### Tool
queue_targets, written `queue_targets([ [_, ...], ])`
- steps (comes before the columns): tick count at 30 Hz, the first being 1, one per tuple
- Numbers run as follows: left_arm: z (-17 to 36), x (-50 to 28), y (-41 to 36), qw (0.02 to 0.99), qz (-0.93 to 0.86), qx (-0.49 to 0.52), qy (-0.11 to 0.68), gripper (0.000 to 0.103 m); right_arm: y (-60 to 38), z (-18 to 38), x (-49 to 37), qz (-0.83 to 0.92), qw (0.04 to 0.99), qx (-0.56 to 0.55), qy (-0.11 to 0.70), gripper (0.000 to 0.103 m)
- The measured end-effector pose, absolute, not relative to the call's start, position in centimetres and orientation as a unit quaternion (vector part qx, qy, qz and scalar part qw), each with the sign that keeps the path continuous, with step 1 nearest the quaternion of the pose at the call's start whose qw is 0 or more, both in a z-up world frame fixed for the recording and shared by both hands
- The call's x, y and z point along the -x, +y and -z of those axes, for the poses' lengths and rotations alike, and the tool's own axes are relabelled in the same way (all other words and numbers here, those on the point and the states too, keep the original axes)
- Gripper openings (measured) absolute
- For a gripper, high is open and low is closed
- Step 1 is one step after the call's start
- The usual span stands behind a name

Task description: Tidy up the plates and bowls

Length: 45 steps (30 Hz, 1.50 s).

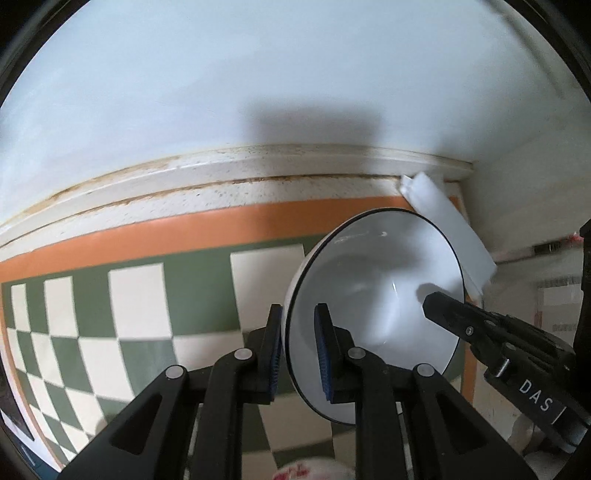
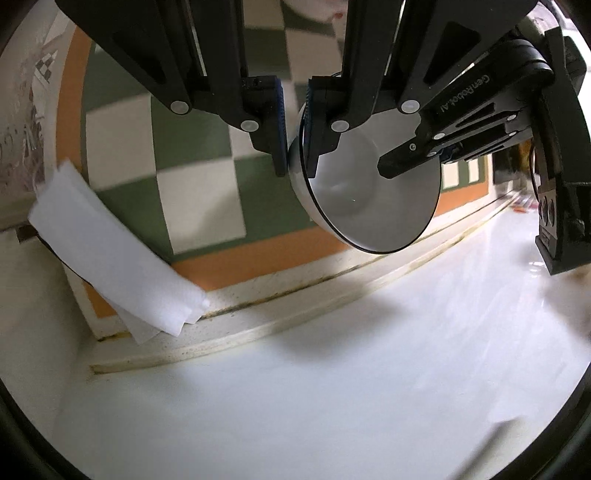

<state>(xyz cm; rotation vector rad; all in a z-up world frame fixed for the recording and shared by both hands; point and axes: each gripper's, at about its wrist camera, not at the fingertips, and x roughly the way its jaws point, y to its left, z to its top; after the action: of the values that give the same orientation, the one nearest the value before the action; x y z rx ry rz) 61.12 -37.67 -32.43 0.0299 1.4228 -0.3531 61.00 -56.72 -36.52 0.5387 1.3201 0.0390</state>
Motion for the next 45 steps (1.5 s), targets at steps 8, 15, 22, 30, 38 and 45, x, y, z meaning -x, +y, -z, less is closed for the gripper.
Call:
queue_targets([
  [8, 27.6, -54.7, -35.6, 0.756, 0.187, -0.024, 0.627, 0.015, -53.6, 30.9, -53.0, -0.021, 0.774, -0.238, 0.587, 0.01],
  [15, 26.1, -49.2, -33.9, 0.756, 0.207, -0.029, 0.62, 0.015, -51.6, 27.9, -45.8, -0.018, 0.781, -0.242, 0.576, 0.01],
  [22, 27.4, -44.2, -32.6, 0.743, 0.213, -0.044, 0.633, 0.015, -49.7, 28.8, -40.8, -0.013, 0.771, -0.247, 0.586, 0.01],
  [30, 30.9, -41.8, -32.3, 0.719, 0.211, -0.056, 0.66, 0.015, -49.2, 32.6, -37.9, -0.007, 0.745, -0.259, 0.614, 0.01],
  [38, 34.3, -41.2, -33.0, 0.697, 0.203, -0.078, 0.683, 0.015, -49.4, 35.8, -37.6, -0.001, 0.726, -0.262, 0.636, 0.01],
  [45, 35.7, -41.3, -33.2, 0.689, 0.195, -0.086, 0.692, 0.015, -49.4, 37.1, -38.1, 0.0, 0.717, -0.258, 0.647, 0.011],
])
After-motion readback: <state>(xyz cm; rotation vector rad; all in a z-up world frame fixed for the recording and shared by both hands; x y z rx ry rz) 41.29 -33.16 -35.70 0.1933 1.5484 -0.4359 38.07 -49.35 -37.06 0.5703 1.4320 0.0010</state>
